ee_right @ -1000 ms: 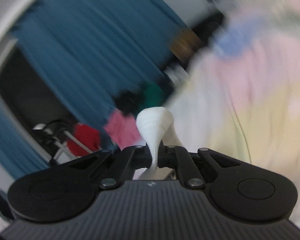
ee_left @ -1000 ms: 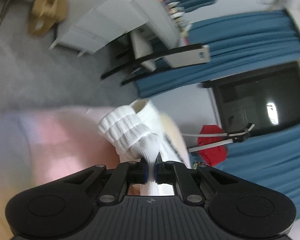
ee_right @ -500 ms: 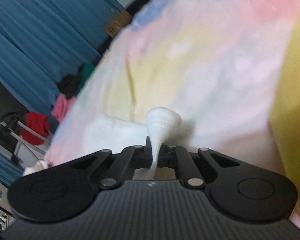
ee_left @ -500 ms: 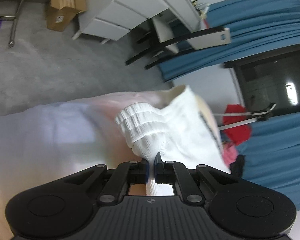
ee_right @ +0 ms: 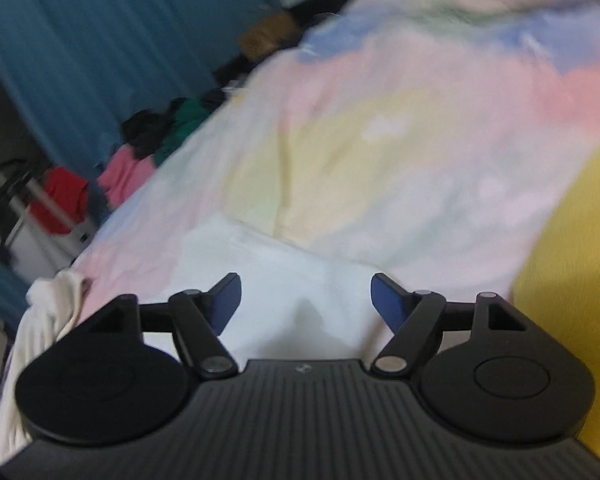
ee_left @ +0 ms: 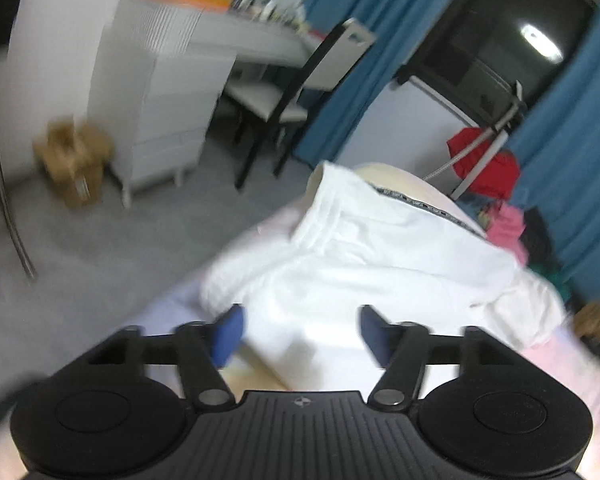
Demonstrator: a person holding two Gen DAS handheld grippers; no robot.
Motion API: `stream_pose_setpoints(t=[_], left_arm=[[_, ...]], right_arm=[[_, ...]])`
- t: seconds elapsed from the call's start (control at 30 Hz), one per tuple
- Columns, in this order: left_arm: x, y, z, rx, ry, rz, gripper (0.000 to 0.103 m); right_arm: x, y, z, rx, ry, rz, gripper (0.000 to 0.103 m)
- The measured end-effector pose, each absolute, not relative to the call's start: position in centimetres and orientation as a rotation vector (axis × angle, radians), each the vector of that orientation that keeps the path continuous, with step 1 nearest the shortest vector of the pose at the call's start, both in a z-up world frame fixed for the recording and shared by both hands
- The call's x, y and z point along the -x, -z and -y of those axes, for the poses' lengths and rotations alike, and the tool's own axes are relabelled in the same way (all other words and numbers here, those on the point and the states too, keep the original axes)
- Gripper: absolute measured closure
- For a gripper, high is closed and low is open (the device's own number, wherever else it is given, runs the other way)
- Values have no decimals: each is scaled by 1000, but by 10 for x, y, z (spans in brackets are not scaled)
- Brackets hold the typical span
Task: Fold clothes
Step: 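Lower the sweatpants flat onto the bed and open both tools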
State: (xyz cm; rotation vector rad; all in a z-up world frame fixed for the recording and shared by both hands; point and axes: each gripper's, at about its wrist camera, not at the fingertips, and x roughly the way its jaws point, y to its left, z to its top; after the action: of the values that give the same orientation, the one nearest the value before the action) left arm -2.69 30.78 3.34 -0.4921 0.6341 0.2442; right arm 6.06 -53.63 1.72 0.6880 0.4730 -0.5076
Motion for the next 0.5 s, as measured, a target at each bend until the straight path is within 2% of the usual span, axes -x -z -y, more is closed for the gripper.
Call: stream_pose_setpoints(t=[0.13,0.27,0.5], left_arm=[[35,-68,-272,327,-259,-571,19],[34,-95,-227,277,-199,-523,14],[13,-133,-141,216,-67,-457,11]], right_arm=[[-60,-60,497,-535,414,-447,28],[-62,-101,445,-424,288,-409,29],[-60,-151,374,-372,94,-349,29]])
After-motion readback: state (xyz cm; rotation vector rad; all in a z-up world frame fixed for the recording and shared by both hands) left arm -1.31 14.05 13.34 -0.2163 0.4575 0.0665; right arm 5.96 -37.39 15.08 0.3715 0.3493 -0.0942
